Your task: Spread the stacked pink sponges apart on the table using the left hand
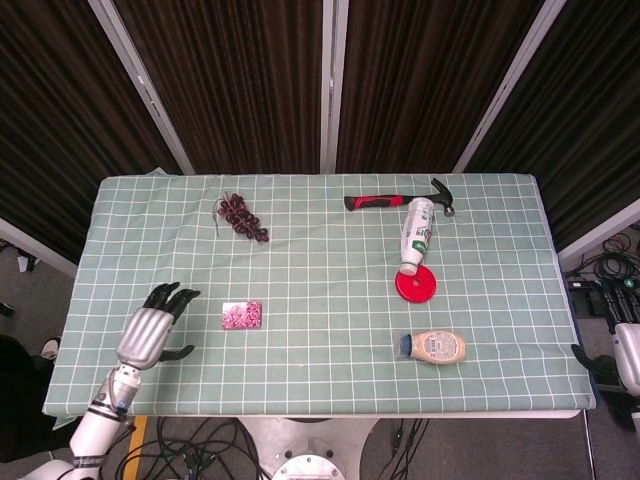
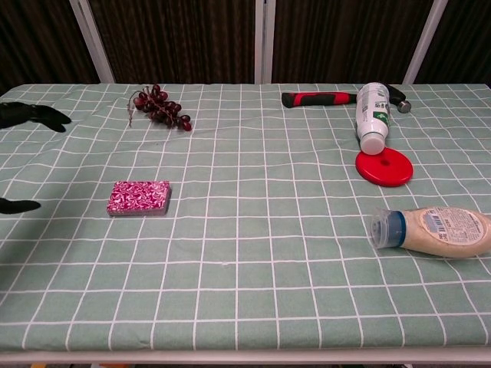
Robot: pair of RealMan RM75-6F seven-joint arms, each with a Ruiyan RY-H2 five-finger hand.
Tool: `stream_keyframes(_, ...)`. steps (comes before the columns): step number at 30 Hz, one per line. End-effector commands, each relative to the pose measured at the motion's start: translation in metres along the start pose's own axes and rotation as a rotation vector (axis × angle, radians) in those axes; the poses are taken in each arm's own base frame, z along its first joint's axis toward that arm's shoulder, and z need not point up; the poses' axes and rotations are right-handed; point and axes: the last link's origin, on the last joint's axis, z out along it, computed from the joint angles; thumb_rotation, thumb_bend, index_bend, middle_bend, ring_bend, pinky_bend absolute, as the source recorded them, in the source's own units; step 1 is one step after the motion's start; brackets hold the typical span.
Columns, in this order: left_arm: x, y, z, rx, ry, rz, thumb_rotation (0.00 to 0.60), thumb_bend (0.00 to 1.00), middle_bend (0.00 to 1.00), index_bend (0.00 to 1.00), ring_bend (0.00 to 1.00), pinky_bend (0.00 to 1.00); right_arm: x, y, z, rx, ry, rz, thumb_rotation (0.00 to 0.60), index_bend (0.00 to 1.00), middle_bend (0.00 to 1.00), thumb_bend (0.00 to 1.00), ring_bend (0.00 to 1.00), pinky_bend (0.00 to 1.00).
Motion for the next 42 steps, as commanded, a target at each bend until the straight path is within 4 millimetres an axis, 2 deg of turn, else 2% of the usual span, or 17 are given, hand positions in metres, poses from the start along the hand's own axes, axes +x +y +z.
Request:
stream_keyframes(1, -0.012, 0.008, 0.014, -0.027, -0.035, -0.013, 0.600, 0.15, 0.18, 0.15, 0.05, 0.09, 0.000, 0.000, 0.000, -0.003, -0.003, 0.001, 0.600, 0.00, 0.00, 0.16, 0.00, 0.00)
stream_keyframes(6, -0.026, 0.018, 0.027, -0.051, -0.068, -0.021, 0.600, 0.15, 0.18, 0.15, 0.05, 0.09, -0.003, -0.001, 0.001, 0.001, -0.017, 0.001, 0.600, 0.00, 0.00, 0.16, 0.00, 0.00)
stream_keyframes(17, -0.039, 0.043, 0.058, -0.080, -0.101, -0.017, 0.600, 0.15, 0.20, 0.15, 0.05, 0.09, -0.014, 0.002, 0.002, -0.001, -0.052, -0.005, 0.600, 0.00, 0.00, 0.16, 0.00, 0.00)
stream_keyframes(29, -0.058, 0.042, 0.077, -0.058, -0.162, -0.010, 0.600, 0.16, 0.23, 0.16, 0.05, 0.09, -0.015, 0.006, 0.002, -0.011, -0.056, -0.017, 0.600, 0.00, 0.00, 0.16, 0.00, 0.00)
stream_keyframes(36, -0.055, 0.045, 0.083, -0.044, -0.151, -0.027, 0.600, 0.16, 0.24, 0.16, 0.05, 0.09, -0.015, 0.006, 0.002, -0.011, -0.053, -0.014, 0.600, 0.00, 0.00, 0.16, 0.00, 0.00)
stream_keyframes(42, -0.055, 0.042, 0.085, -0.033, -0.153, -0.017, 0.600, 0.21, 0.29, 0.18, 0.08, 0.09, -0.016, 0.008, 0.002, -0.014, -0.056, -0.014, 0.600, 0.00, 0.00, 0.16, 0.00, 0.00)
